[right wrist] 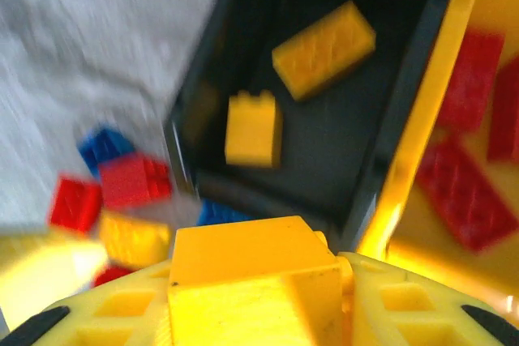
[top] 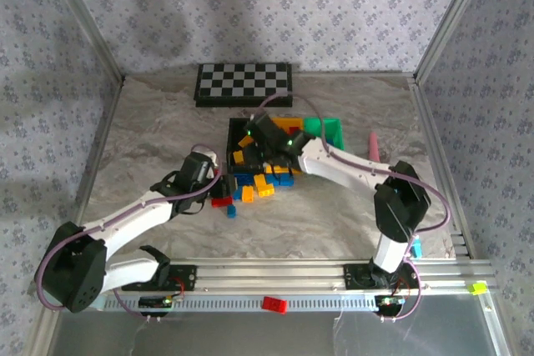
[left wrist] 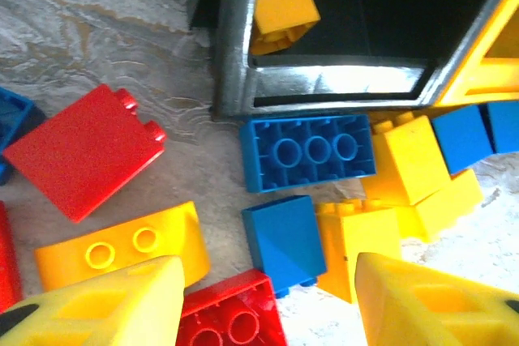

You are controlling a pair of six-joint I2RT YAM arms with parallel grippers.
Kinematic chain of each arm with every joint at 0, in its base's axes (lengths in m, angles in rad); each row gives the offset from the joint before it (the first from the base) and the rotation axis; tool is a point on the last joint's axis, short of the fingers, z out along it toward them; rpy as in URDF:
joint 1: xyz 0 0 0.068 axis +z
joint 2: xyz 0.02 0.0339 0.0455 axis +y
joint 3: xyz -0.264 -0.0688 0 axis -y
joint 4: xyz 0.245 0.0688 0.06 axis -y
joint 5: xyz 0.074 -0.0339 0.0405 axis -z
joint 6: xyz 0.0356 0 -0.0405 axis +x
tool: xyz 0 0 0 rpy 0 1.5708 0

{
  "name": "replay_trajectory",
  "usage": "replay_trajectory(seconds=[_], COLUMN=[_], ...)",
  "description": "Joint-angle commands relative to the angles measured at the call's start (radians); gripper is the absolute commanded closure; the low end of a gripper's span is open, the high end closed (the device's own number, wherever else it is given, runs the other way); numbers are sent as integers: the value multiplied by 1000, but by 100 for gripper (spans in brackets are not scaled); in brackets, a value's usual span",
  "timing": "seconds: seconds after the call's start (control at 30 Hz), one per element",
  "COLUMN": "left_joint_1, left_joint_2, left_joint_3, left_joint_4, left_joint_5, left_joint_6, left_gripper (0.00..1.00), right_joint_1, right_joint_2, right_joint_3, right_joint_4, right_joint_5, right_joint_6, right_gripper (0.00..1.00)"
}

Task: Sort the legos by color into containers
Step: Place the lego in the container.

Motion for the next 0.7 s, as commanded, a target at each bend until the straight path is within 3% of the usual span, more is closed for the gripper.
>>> replay_trajectory(seconds=[0.0, 0.03, 0.17, 0.43, 0.67], left_joint_1=[-13, -20, -75, -172, -252], left_joint_2=[-9, -2, 10, 196, 393], left_joint_3=[9, 19, 40, 150, 307], left_joint_4=[12, 4, -10, -55, -217], left_joint_5=[64, 75, 69, 38, -110], left_joint_6=[8, 13, 43, 74, 91], left_gripper=[43, 43, 42, 41, 42], right_joint_1=[-40, -52, -75, -84, -114], right_joint_2=[118, 143, 135, -88, -282], right_joint_3=[119, 141, 113, -142, -330], right_joint_4=[-48, -53, -16, 10, -9], right_joint_5=[18, 11, -37, 33, 72], right_joint_6=[-66, -68, -66, -55, -35], right_gripper=[44, 39, 32, 31, 31])
